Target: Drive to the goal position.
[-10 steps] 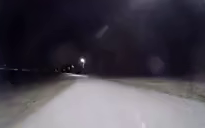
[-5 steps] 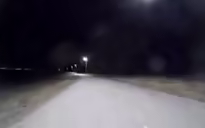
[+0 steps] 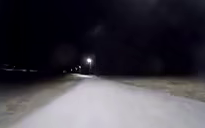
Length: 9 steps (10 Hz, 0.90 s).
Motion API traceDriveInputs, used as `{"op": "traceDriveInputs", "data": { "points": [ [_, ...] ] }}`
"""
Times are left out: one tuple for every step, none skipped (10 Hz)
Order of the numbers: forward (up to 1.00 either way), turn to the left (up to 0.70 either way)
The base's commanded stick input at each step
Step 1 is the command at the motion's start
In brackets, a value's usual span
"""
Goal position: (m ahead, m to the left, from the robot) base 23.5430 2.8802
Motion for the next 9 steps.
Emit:
{"op": "traceDriveInputs", "data": {
  "points": [
    [1.0, 0.24],
    [1.0, 0.27],
    [1.0, 0.27],
    [1.0, 0.21],
    [1.0, 0.13],
    [1.0, 0.06],
    [1.0, 0.0],
    [1.0, 0.0],
    [1.0, 0.0]
  ]
}}
